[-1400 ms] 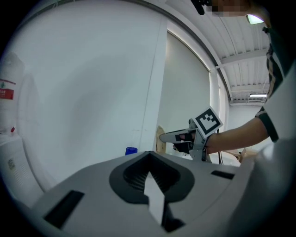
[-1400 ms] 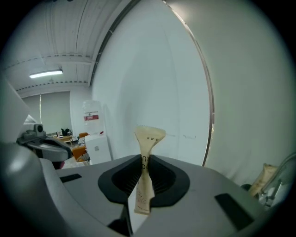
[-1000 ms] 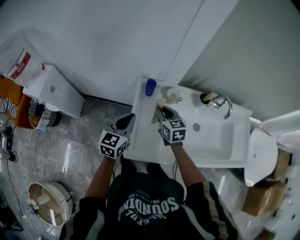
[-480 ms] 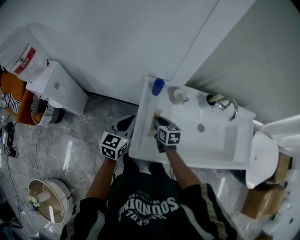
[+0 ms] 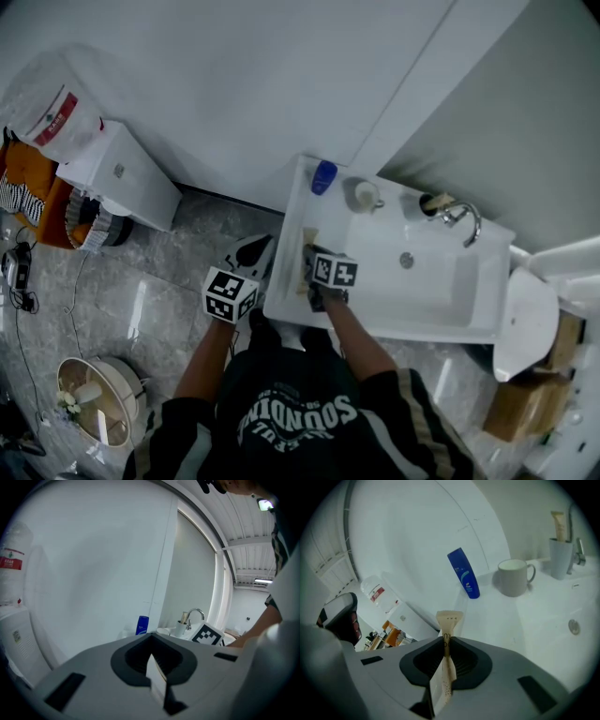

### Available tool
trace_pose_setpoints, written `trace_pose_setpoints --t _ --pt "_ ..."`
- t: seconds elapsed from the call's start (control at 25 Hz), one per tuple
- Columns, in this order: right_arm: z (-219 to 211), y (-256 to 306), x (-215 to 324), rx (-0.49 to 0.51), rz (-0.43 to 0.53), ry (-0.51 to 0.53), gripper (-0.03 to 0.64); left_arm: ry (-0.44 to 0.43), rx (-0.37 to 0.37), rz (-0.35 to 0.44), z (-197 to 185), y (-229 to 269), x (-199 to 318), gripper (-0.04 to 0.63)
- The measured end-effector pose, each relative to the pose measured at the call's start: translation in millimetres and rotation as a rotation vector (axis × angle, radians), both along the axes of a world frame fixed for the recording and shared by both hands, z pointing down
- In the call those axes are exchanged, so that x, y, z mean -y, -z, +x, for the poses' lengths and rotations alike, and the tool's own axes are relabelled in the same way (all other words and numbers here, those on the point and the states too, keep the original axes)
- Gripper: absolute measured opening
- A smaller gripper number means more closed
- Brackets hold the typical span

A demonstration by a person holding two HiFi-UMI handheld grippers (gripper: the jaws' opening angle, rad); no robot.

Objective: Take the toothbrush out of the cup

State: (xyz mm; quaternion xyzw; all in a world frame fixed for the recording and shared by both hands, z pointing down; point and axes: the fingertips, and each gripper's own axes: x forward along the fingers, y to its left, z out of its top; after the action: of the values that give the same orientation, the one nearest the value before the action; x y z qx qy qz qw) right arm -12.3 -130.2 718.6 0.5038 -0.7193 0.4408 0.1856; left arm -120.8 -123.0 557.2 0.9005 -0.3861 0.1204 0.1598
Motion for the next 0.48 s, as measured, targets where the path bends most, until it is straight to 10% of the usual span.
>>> trace_pose_setpoints --t 0.2,0.48 --pt "-11.3 -19.6 -9.2 0.105 -0.096 -0.04 0.043 0.005 0.005 -0.007 -3.4 -3.8 -0.5 -0.002" --pt "-22.7 -38.8 -19.6 -0.036 -0.112 0.106 0.043 0.015 0.011 -0.012 -6.7 -5.6 -0.5 -0.002"
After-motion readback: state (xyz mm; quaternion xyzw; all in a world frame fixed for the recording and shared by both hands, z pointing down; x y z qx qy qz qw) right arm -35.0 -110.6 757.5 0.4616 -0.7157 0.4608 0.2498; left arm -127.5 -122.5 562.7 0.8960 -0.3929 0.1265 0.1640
